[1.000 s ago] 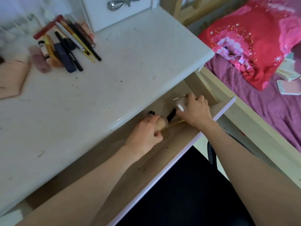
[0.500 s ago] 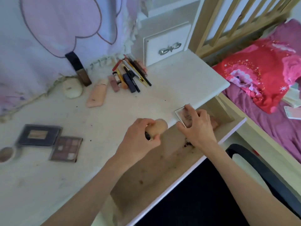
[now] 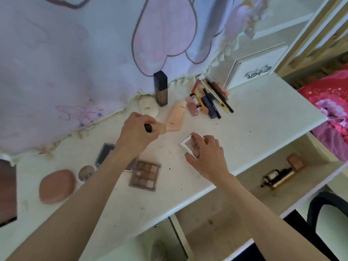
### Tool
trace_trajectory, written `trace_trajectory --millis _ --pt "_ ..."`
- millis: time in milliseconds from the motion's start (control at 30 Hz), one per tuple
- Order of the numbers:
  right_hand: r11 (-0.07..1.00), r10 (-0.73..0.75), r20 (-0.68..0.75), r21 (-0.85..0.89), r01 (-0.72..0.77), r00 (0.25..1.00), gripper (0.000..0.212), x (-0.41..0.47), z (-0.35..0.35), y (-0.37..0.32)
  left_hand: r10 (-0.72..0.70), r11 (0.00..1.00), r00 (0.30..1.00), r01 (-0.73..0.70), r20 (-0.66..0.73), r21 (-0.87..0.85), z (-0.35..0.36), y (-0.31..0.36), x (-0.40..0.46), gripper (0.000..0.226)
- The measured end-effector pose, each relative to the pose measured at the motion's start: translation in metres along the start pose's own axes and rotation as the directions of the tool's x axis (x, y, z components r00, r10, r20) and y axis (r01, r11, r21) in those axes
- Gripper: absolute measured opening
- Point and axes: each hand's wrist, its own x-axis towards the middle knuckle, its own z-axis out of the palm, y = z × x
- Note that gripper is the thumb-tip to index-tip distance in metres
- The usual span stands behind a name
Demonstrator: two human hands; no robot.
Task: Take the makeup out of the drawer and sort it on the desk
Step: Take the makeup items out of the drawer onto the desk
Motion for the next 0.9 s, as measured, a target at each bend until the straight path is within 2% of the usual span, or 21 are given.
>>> trace_trajectory --millis 167,300,400,567,667,800,900 --pt "0.998 -0.001 -0.034 -0.064 -0.001 0.999 0.062 0.003 0.019 -0.005 0.074 0.997 0.997 -0.074 0.007 0.008 -0.004 -0.008 0.035 0.034" --pt "1.000 -0.013 -0.127 -0.018 0.011 0.992 0.063 0.001 0.028 0.000 0.090 0.995 0.993 -0.093 0.078 0.036 0.000 -0.007 0.052 0.039" --pt "1.000 -0.006 -0.147 0.001 0.006 0.989 0.063 0.002 0.030 0.000 0.110 0.994 0.990 -0.112 0.085 0.015 0.005 -0.003 0.060 0.039" --pt "1.000 0.004 -0.133 -0.006 -0.005 0.991 0.063 0.002 0.029 0.000 0.159 0.985 0.985 -0.163 0.060 0.063 0.013 0.005 0.069 0.036" --pt "1.000 0.015 -0.123 0.004 -0.015 0.992 0.063 0.001 0.029 -0.001 0.143 0.990 0.989 -0.143 0.033 0.002 0.019 0.005 0.065 0.041" --pt "0.999 -0.005 -0.051 -0.036 0.003 0.999 0.065 -0.001 0.028 -0.003 0.123 0.990 0.992 -0.121 0.012 -0.072 0.020 -0.002 0.057 0.060" --pt "0.999 -0.012 0.017 -0.035 0.013 1.000 0.065 -0.002 0.021 -0.004 0.134 0.987 0.991 -0.135 -0.009 -0.082 0.015 -0.010 0.037 0.054"
